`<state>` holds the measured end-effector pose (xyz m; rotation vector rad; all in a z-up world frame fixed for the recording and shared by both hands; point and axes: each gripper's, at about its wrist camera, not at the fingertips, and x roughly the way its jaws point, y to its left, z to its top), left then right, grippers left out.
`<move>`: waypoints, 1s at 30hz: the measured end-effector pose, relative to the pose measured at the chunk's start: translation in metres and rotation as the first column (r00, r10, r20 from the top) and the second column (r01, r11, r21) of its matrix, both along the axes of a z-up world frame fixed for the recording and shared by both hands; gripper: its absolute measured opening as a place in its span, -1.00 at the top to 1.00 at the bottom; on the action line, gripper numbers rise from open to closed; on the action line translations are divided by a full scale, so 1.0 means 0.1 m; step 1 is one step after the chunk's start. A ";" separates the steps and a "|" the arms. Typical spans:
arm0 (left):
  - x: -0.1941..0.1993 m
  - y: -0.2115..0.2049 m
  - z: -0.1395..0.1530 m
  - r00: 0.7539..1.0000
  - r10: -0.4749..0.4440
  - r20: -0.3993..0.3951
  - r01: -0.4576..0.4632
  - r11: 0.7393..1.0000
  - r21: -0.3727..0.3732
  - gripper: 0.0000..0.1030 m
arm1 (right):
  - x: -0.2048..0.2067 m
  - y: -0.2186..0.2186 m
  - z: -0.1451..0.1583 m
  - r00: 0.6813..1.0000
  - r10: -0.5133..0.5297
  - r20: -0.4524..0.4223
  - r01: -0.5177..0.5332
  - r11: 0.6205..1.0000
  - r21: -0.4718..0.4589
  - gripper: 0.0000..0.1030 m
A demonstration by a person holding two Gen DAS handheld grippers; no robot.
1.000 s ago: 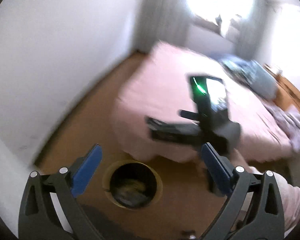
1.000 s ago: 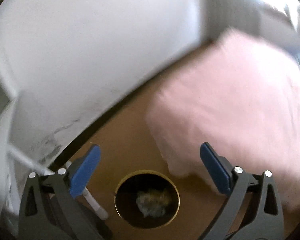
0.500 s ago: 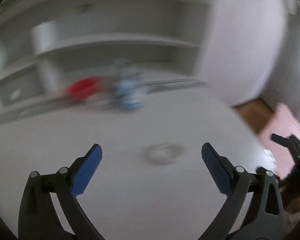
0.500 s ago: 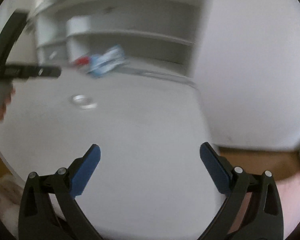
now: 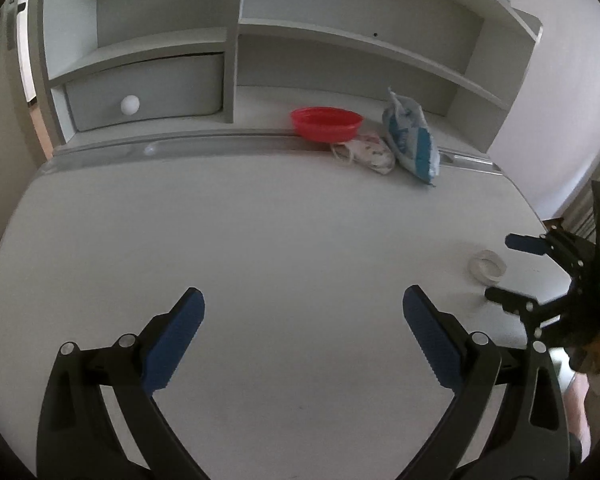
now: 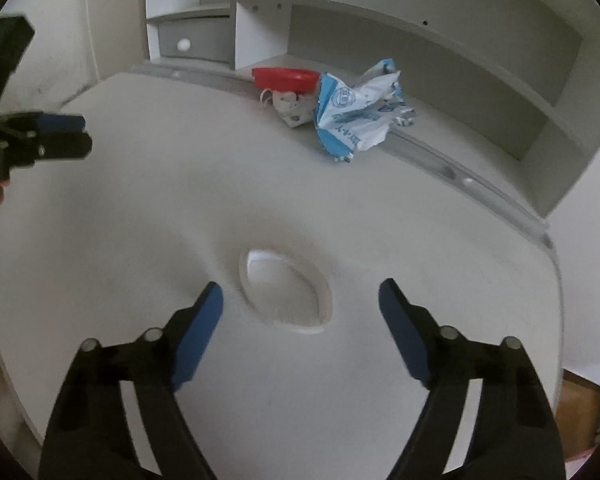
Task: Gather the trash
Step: 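Return both tools to the desk toward the red lid and tape ring, then grasp the red lid with the left tool while the right tool grasps the white tape ring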
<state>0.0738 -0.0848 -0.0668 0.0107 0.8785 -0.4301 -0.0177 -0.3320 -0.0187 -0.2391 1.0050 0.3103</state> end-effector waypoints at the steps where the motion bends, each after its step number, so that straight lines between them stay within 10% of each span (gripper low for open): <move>1: 0.02 0.01 0.00 1.000 -0.006 -0.001 0.006 1.000 0.003 -0.87 | 0.03 -0.03 -0.01 1.000 -0.001 -0.005 0.001 1.000 0.015 -0.35; 3: 0.09 0.07 -0.01 1.000 -0.011 -0.005 0.011 1.000 0.011 -0.87 | 0.13 -0.06 -0.04 1.000 -0.001 -0.021 0.002 0.997 0.077 0.15; 15: 0.75 -0.33 0.20 0.999 0.005 0.033 -0.005 1.000 0.008 -0.87 | 0.34 -0.75 -0.03 0.951 -0.308 0.020 0.305 0.948 0.088 0.17; 30: 1.87 -1.21 -0.20 0.998 0.049 -0.031 -0.048 0.998 0.031 -0.86 | 0.32 -0.85 -0.09 0.942 -0.336 0.011 0.335 0.940 0.059 0.16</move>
